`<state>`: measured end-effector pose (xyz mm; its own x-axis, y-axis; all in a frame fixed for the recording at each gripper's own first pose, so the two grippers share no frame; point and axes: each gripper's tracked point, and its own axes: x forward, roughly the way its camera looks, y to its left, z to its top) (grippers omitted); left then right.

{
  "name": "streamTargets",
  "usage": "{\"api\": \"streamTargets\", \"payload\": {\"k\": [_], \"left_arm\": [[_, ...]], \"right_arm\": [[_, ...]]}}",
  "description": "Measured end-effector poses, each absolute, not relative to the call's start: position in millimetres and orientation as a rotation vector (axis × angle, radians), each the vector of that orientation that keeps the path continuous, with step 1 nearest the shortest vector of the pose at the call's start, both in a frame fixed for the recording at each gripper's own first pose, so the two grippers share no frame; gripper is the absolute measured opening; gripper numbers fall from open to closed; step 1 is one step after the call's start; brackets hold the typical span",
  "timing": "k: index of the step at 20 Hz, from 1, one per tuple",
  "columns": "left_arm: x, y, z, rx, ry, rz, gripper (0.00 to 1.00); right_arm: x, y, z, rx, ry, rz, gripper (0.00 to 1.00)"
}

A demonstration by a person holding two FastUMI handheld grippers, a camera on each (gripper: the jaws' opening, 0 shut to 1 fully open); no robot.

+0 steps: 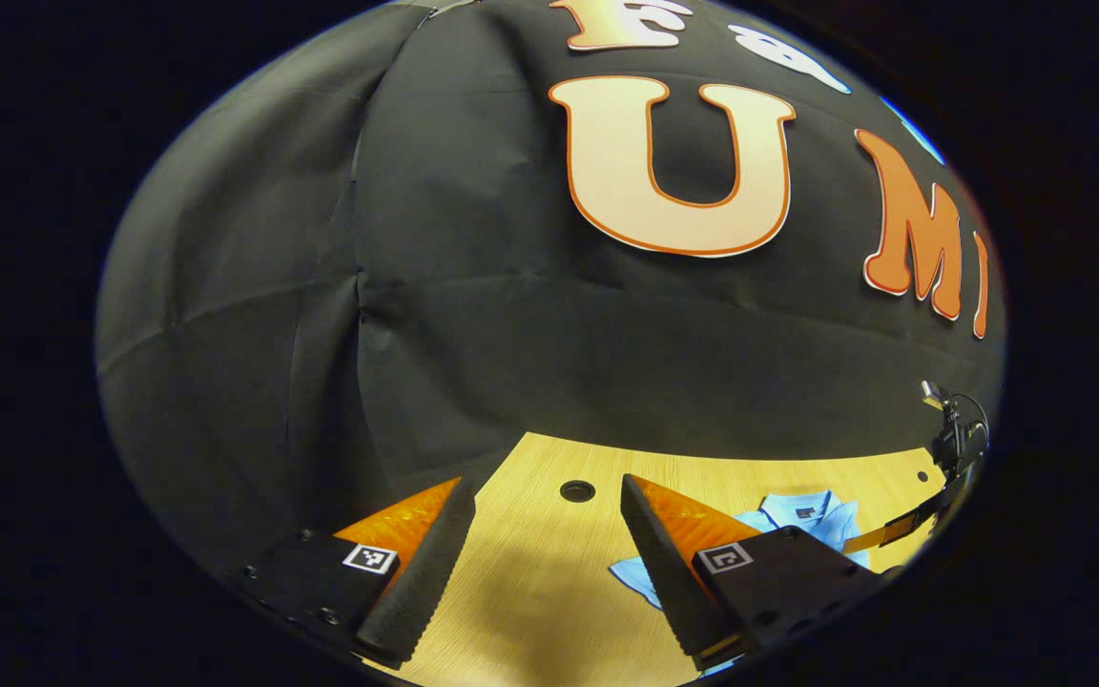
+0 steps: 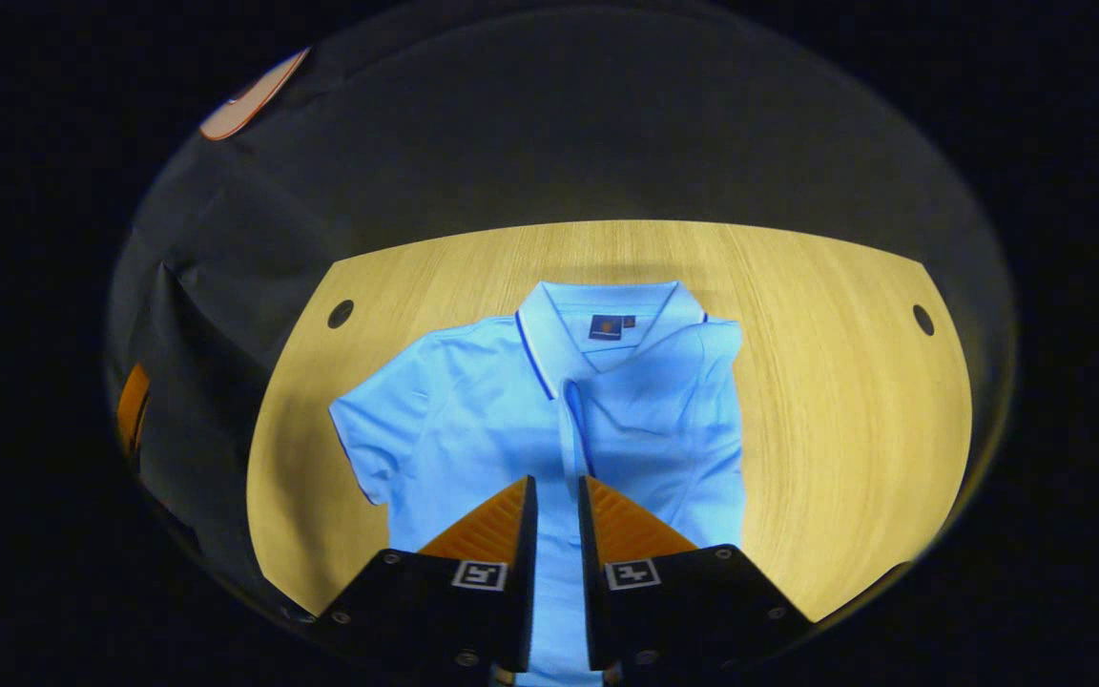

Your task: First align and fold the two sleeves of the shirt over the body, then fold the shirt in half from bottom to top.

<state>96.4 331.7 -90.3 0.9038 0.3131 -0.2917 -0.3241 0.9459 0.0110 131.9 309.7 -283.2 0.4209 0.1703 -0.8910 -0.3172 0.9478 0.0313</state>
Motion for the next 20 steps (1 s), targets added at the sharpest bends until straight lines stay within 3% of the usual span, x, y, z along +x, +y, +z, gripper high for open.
{"api": "streamTargets", "payload": {"k": [1, 3, 4, 5, 7, 20], "left_arm": [[96.0, 330.7, -91.2, -0.037, 0.301, 0.330, 1.00], [95.9, 328.3, -94.0, -0.038, 0.313, 0.332, 0.98], [96.0, 326.8, -97.4, -0.040, 0.322, 0.332, 1.00], [96.7, 324.5, -100.2, -0.041, 0.334, 0.330, 1.00], [98.8, 315.8, -111.5, -0.045, 0.370, 0.318, 0.98], [135.3, 243.1, -235.2, -0.102, 0.737, 0.221, 0.99]], "right_arm": [[130.8, 308.9, -282.7, -0.155, 1.090, 0.306, 0.41], [129.5, 307.9, -280.5, -0.154, 1.076, 0.302, 0.60], [129.5, 308.4, -277.6, -0.143, 1.065, 0.297, 0.77], [127.4, 307.5, -273.7, -0.132, 1.057, 0.291, 0.88], [127.3, 303.4, -265.3, -0.111, 1.031, 0.279, 0.99], [114.8, 247.7, -239.4, -0.061, 0.940, 0.198, 0.99]]}}
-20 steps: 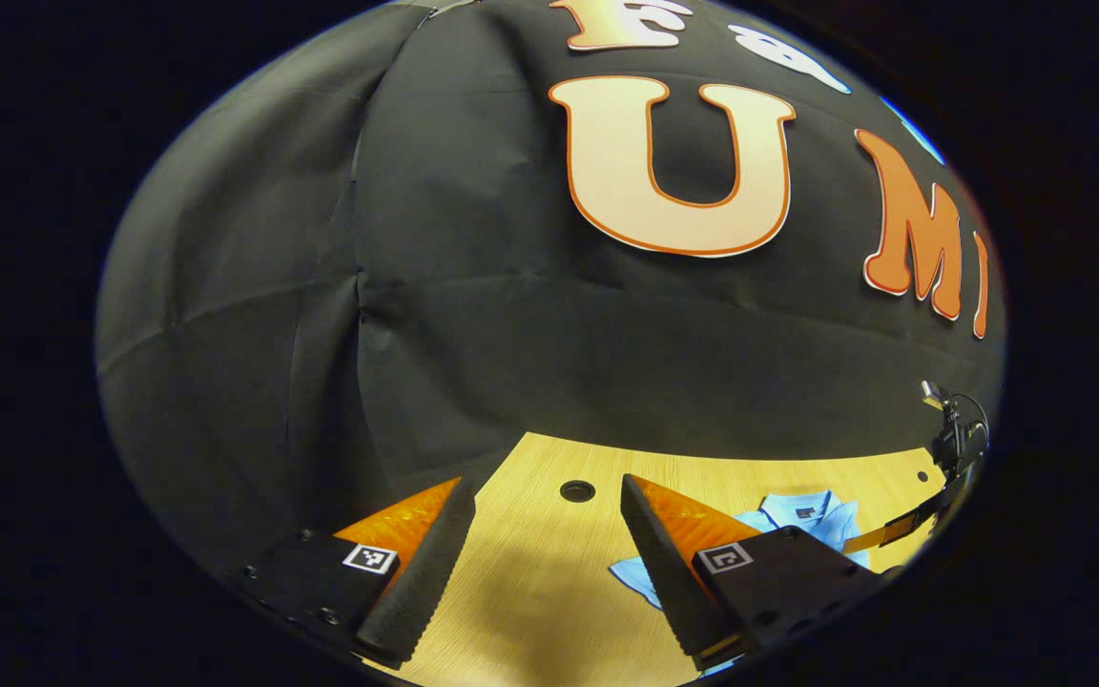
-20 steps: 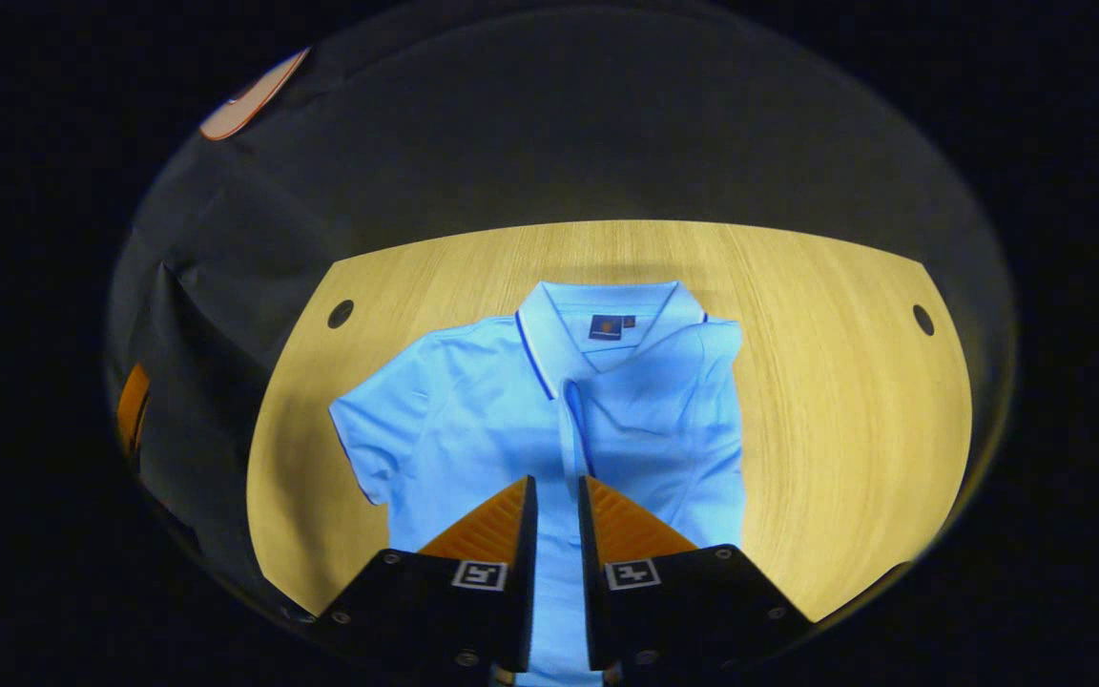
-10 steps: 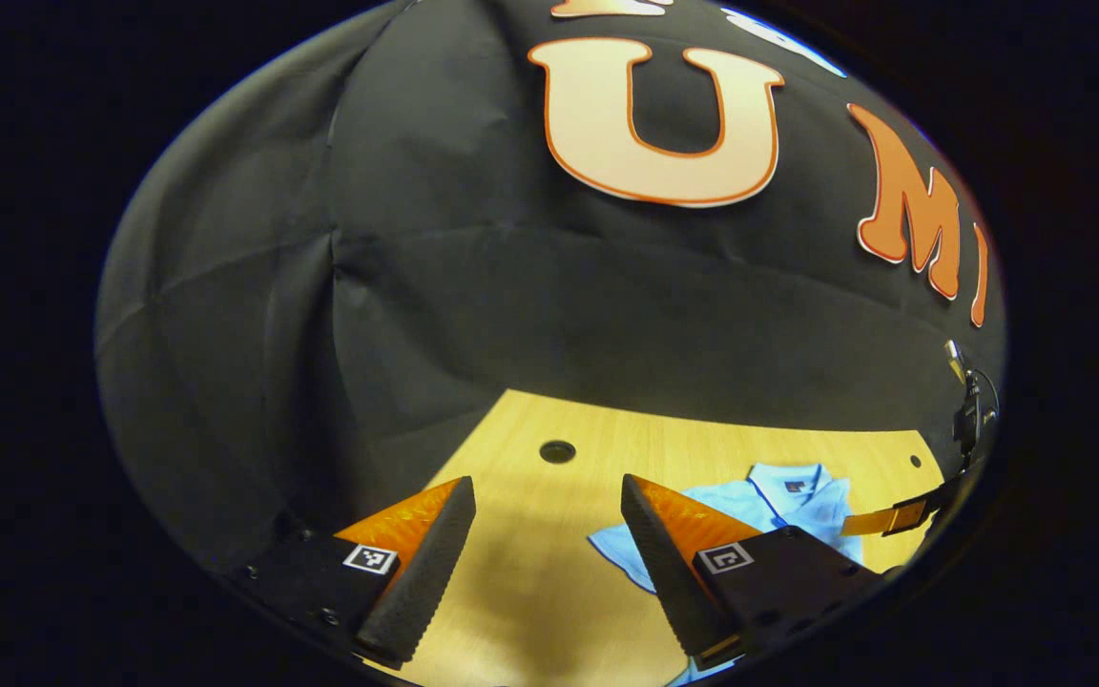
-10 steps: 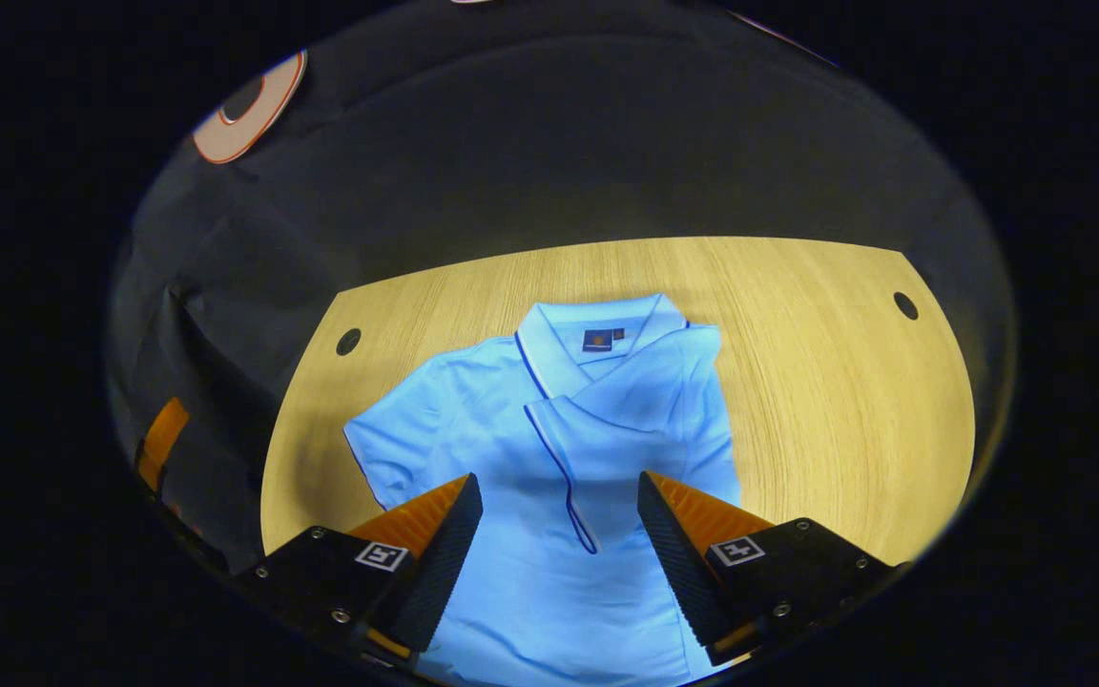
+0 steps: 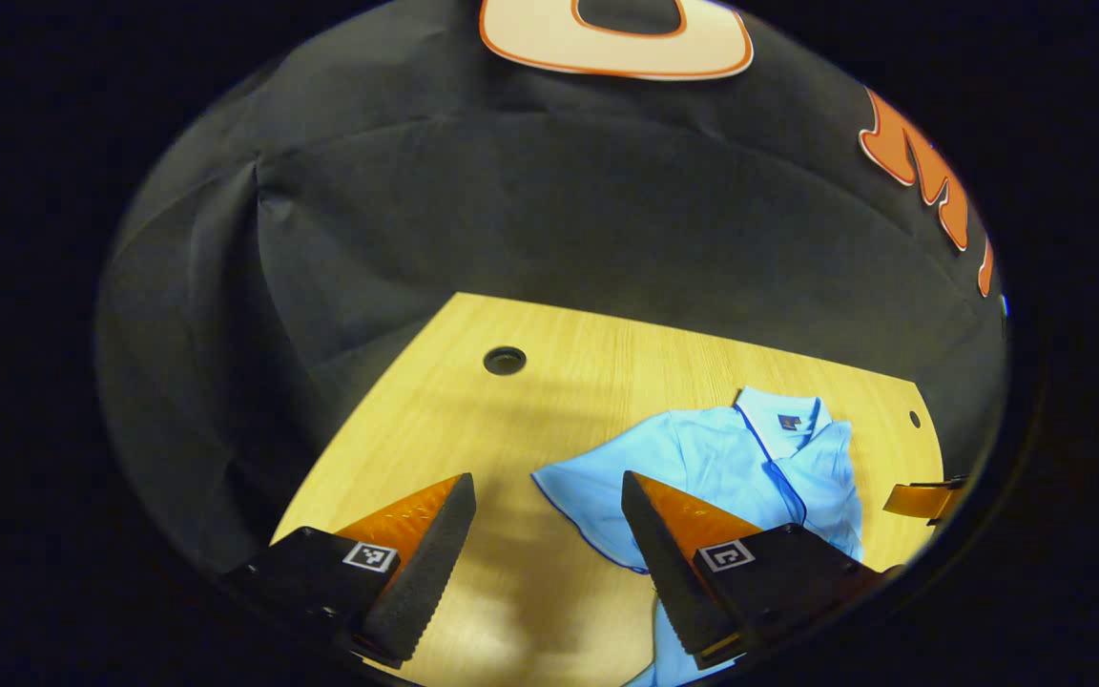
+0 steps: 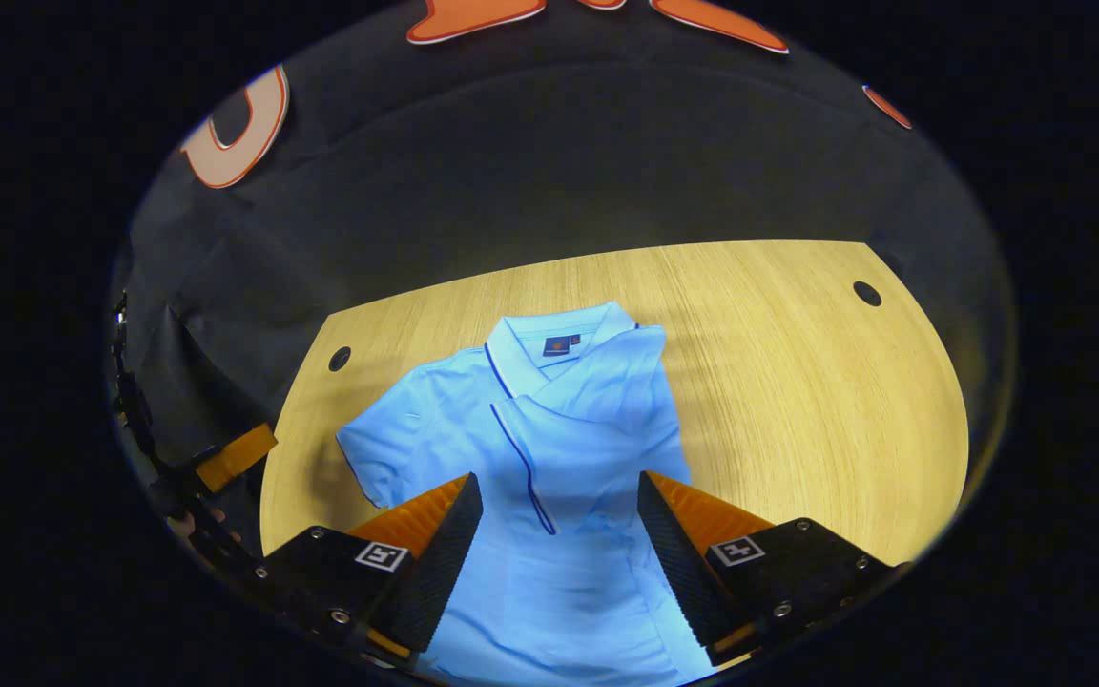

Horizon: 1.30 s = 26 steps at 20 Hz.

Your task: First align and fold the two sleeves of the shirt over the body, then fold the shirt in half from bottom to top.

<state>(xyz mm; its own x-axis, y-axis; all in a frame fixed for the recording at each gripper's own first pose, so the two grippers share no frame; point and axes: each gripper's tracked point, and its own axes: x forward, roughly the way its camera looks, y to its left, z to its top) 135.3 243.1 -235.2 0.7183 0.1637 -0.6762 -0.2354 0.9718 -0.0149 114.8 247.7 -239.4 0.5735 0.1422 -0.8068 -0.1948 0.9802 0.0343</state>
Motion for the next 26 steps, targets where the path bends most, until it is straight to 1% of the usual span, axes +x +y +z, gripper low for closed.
{"api": "streamTargets", "payload": {"k": [5, 12, 19, 21, 22, 23, 24, 25, 26], "left_arm": [[149.0, 232.0, -282.7, -0.083, 0.841, 0.222, 1.00], [145.5, 235.6, -332.0, -0.068, 0.957, 0.258, 0.99], [139.3, 232.1, -346.8, -0.117, 0.989, 0.301, 1.00], [140.1, 228.7, -345.8, -0.109, 0.993, 0.289, 0.99], [140.4, 227.4, -346.8, -0.105, 0.994, 0.280, 0.97], [141.7, 225.7, -346.5, -0.106, 0.991, 0.275, 0.99], [142.6, 225.1, -346.2, -0.105, 0.993, 0.273, 0.84], [146.0, 223.7, -347.5, -0.104, 0.988, 0.261, 0.84], [146.3, 220.5, -345.1, -0.105, 0.982, 0.259, 0.67]], "right_arm": [[109.6, 218.8, -239.0, -0.028, 0.947, 0.156, 0.99], [103.3, 188.8, -251.8, -0.004, 0.980, 0.118, 0.99], [105.1, 178.1, -251.5, -0.001, 0.982, 0.117, 0.99], [104.5, 178.7, -252.0, 0.002, 0.985, 0.123, 0.99], [103.8, 178.8, -251.8, 0.006, 0.988, 0.125, 0.99], [102.9, 179.4, -252.4, 0.010, 0.988, 0.129, 0.99], [102.5, 180.1, -253.0, 0.013, 0.991, 0.131, 0.99], [101.6, 180.7, -254.8, 0.018, 0.995, 0.136, 0.99], [100.8, 180.7, -255.9, 0.021, 0.998, 0.138, 0.99]]}}
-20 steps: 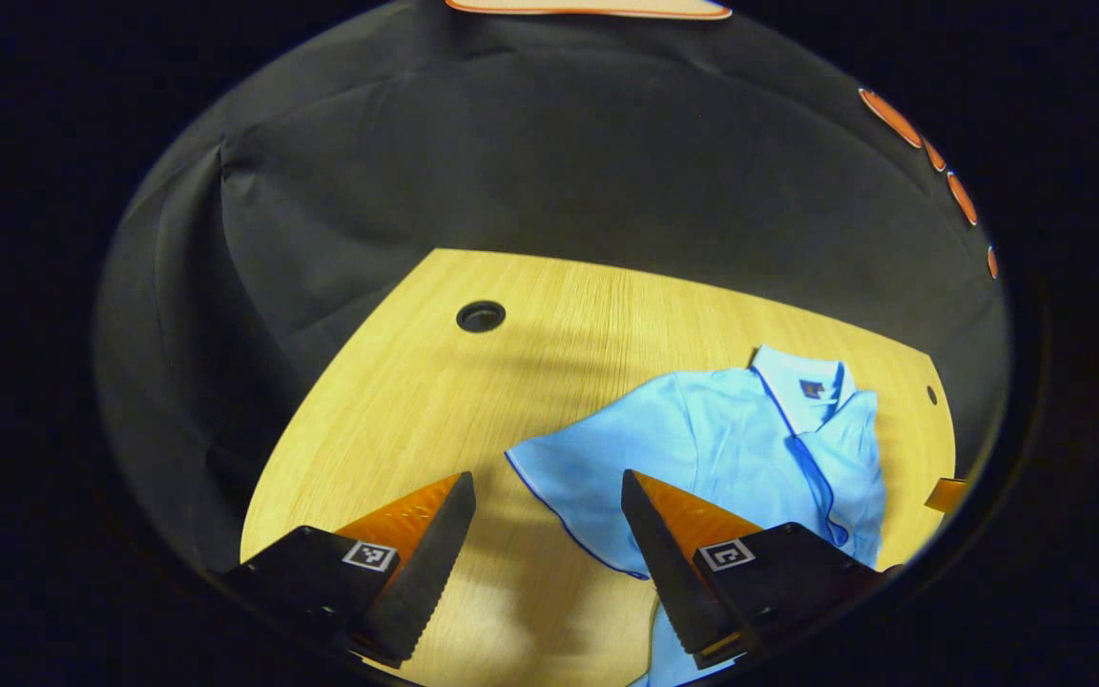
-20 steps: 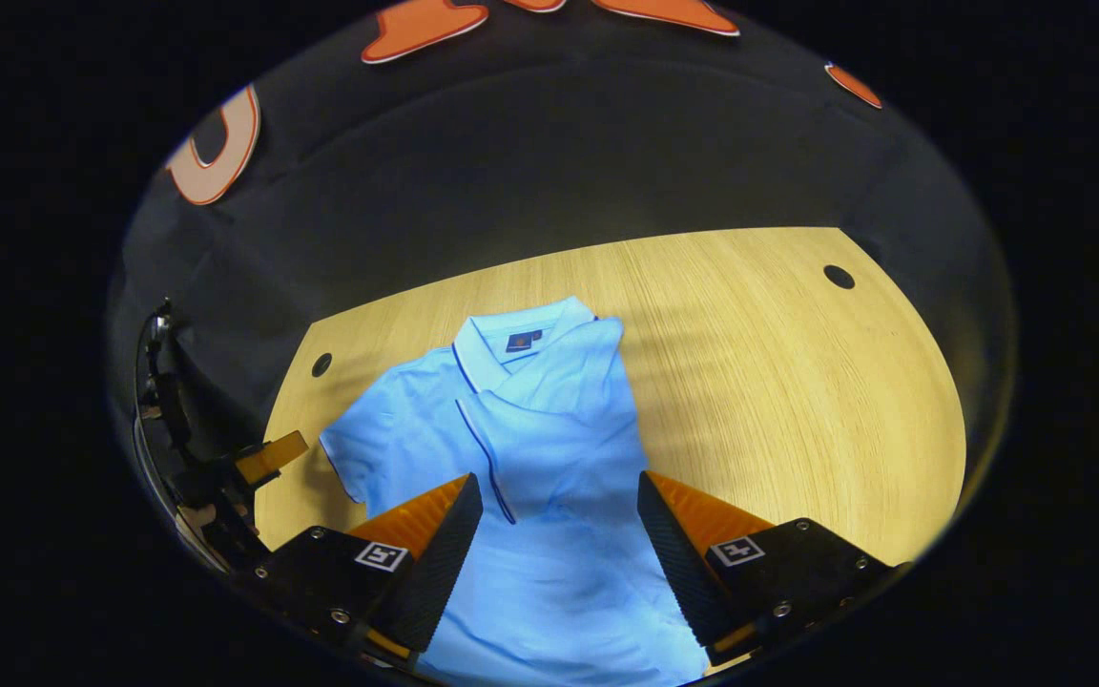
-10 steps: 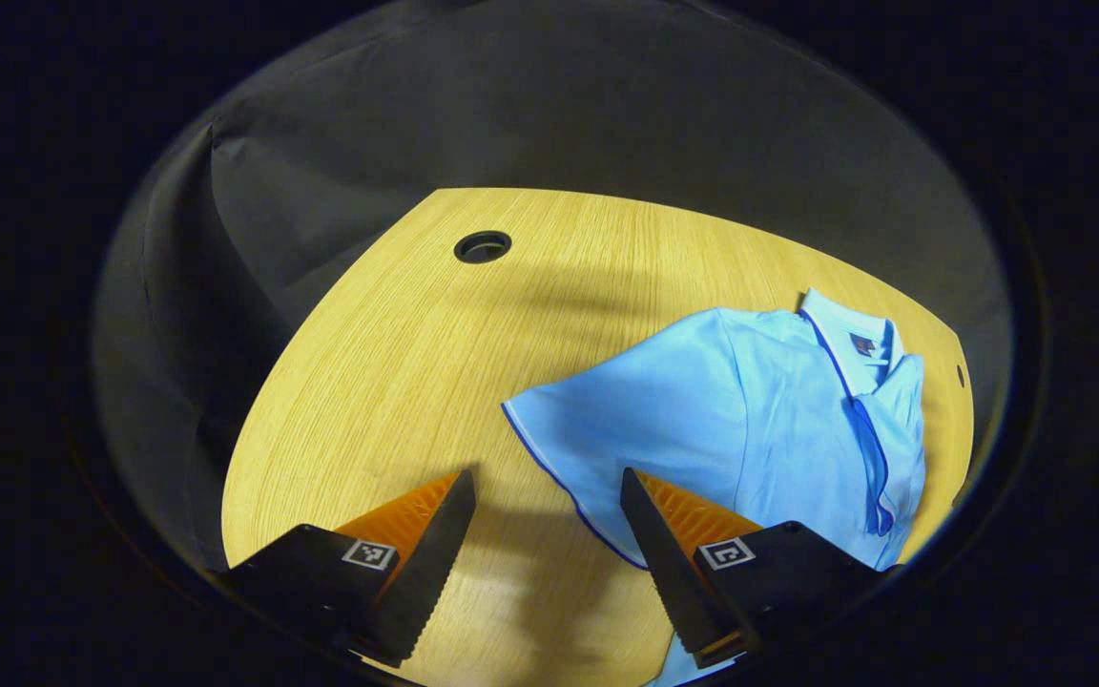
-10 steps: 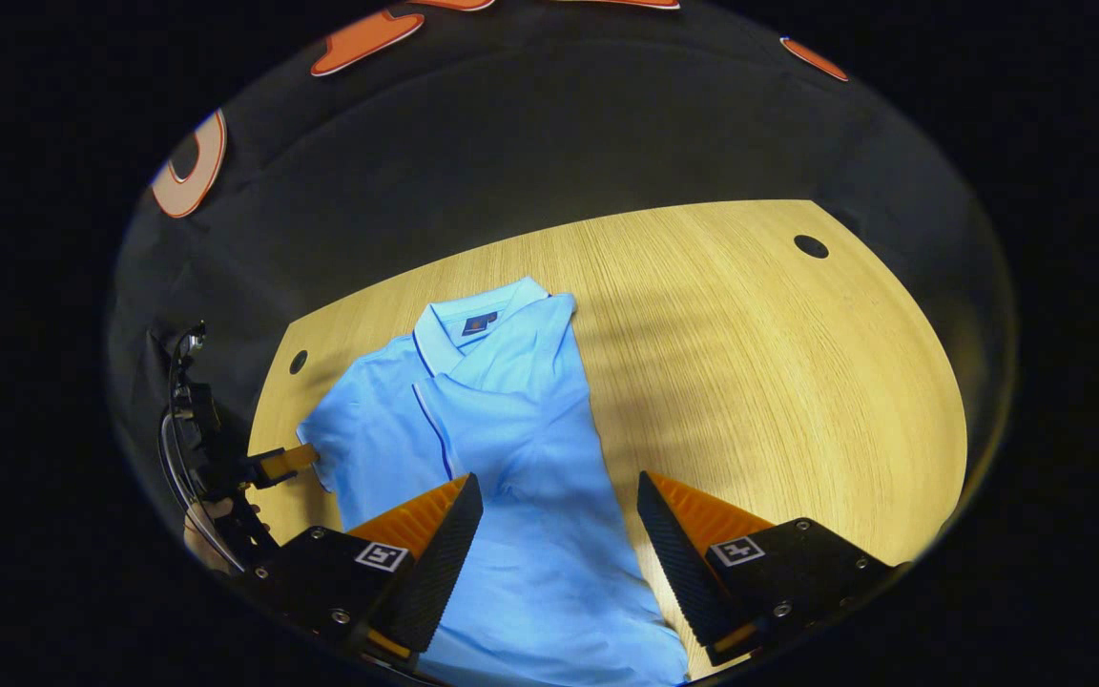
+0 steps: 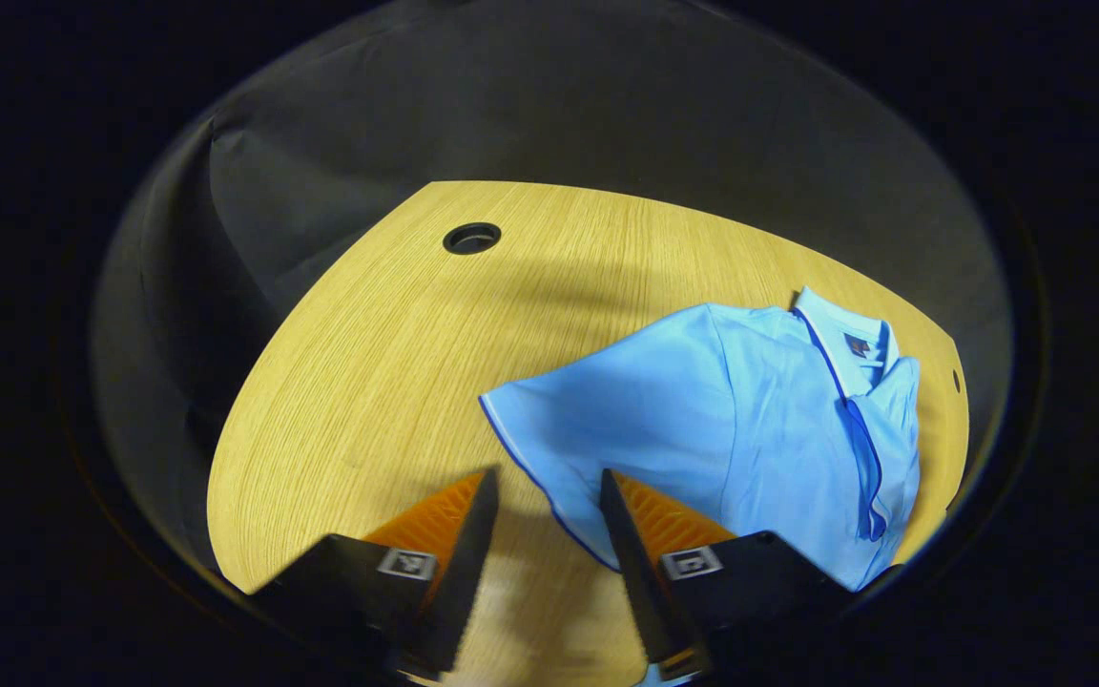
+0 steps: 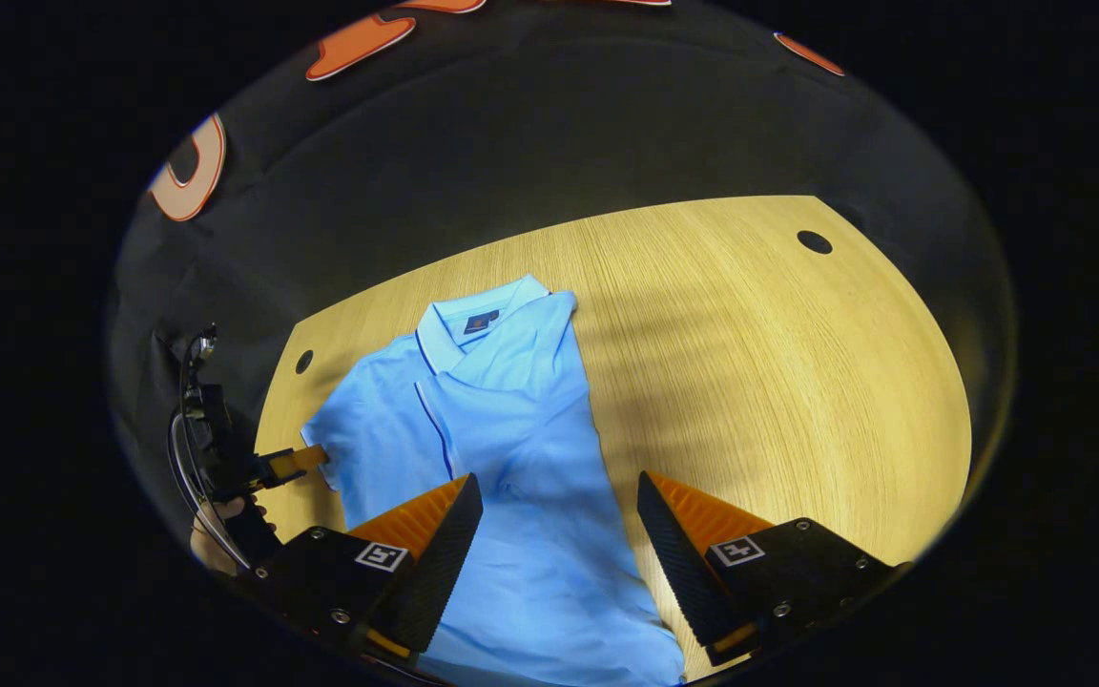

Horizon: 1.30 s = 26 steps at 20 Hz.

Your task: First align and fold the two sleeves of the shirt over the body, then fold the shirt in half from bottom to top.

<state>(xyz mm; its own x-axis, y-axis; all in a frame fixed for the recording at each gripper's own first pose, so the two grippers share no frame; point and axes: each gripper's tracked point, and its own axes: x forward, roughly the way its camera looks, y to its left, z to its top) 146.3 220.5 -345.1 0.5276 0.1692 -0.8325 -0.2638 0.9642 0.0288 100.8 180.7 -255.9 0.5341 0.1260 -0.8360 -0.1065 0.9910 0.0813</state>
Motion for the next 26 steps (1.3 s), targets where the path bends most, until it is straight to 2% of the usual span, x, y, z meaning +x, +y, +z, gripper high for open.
{"api": "streamTargets", "payload": {"k": [2, 4, 6, 9, 18, 26], "left_arm": [[151.8, 218.6, -347.2, -0.101, 0.976, 0.247, 0.34], [156.0, 213.4, -340.5, -0.095, 0.963, 0.225, 0.32], [157.2, 209.8, -346.1, -0.122, 0.947, 0.245, 0.07], [165.3, 183.4, -339.2, -0.202, 0.928, 0.152, 0.04], [187.2, 123.2, -258.8, -0.104, 0.775, -0.008, 0.04], [195.8, 18.0, -248.0, -0.086, 0.783, -0.162, 0.04]], "right_arm": [[101.8, 177.0, -257.7, 0.017, 0.999, 0.135, 0.99], [100.3, 173.8, -256.1, 0.020, 0.998, 0.130, 0.99], [99.5, 171.2, -257.1, 0.025, 0.999, 0.126, 0.99], [96.8, 167.8, -257.6, 0.020, 0.998, 0.123, 0.99], [92.0, 157.4, -249.3, 0.037, 0.974, 0.117, 0.99], [85.6, 130.6, -240.7, 0.064, 0.962, 0.097, 0.99]]}}
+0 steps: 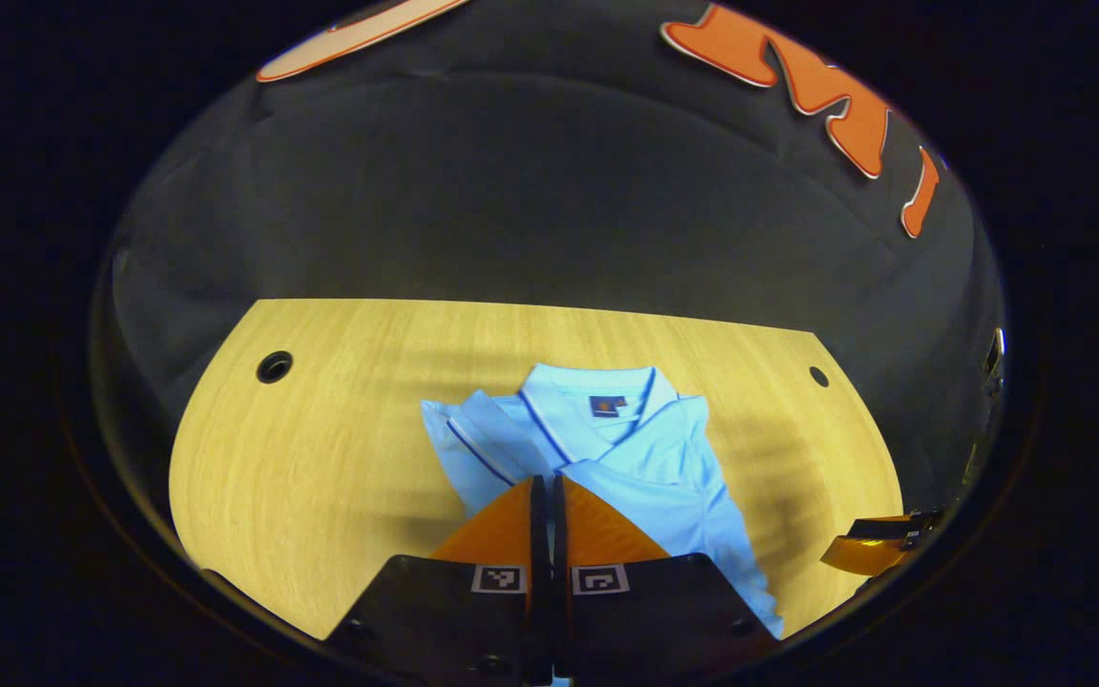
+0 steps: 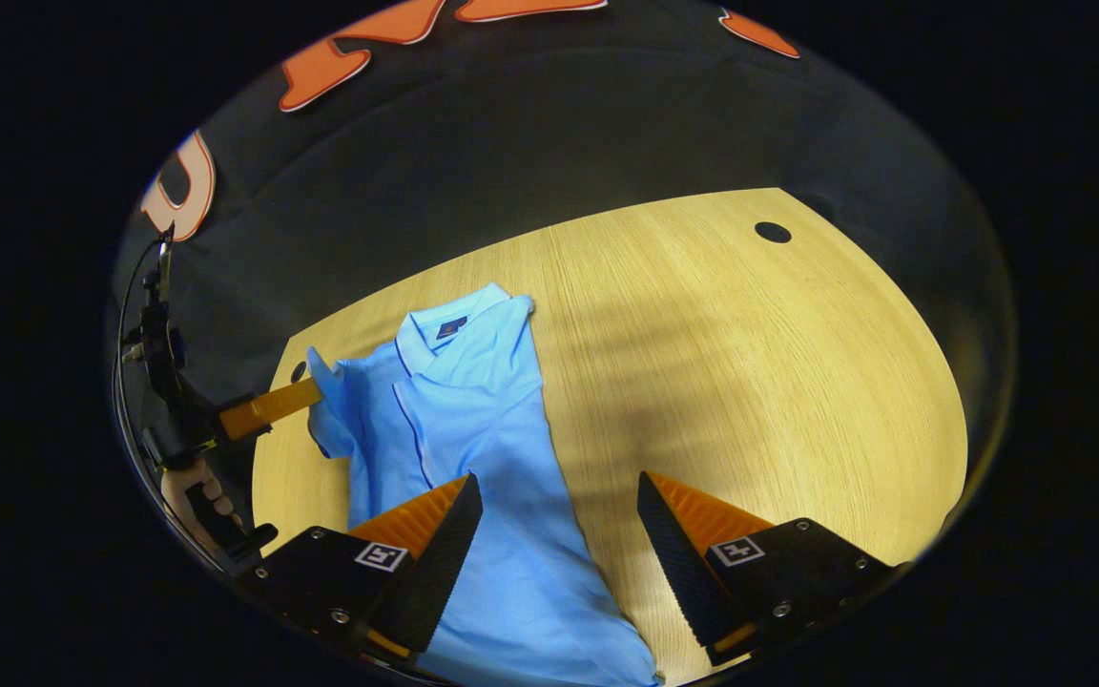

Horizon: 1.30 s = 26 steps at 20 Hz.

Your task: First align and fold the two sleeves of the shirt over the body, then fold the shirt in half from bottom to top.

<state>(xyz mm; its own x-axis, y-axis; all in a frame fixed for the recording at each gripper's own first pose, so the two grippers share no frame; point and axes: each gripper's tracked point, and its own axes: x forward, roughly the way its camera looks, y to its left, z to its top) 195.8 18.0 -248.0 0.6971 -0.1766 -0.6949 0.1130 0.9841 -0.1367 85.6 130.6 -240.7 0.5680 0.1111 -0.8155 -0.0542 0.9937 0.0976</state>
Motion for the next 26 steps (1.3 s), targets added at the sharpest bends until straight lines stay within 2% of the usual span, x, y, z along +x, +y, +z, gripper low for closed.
{"api": "streamTargets", "payload": {"k": [8, 13, 16, 17, 21, 23, 26], "left_arm": [[196.2, -73.4, -264.8, -0.066, 0.833, -0.265, 0.04], [188.5, -104.1, -288.3, -0.002, 0.904, -0.303, 0.04], [186.9, -113.7, -287.6, 0.000, 0.902, -0.317, 0.17], [184.1, -115.6, -287.4, -0.011, 0.903, -0.325, 0.18], [161.1, -92.7, -279.4, -0.014, 0.924, -0.281, 1.00], [140.7, -76.2, -282.6, -0.035, 0.944, -0.251, 0.97], [111.2, -41.3, -293.5, -0.039, 0.967, -0.187, 0.99]], "right_arm": [[78.9, 99.2, -241.2, 0.056, 0.973, 0.087, 0.99], [76.9, 90.8, -241.4, 0.052, 0.980, 0.087, 0.99], [76.6, 90.7, -244.1, 0.050, 0.983, 0.092, 0.99], [76.8, 91.5, -245.1, 0.049, 0.984, 0.094, 0.99], [72.8, 91.7, -246.5, 0.020, 0.997, 0.097, 0.99], [67.0, 97.9, -252.7, -0.005, 1.011, 0.105, 0.99], [47.3, 113.1, -262.8, -0.038, 1.045, 0.140, 0.99]]}}
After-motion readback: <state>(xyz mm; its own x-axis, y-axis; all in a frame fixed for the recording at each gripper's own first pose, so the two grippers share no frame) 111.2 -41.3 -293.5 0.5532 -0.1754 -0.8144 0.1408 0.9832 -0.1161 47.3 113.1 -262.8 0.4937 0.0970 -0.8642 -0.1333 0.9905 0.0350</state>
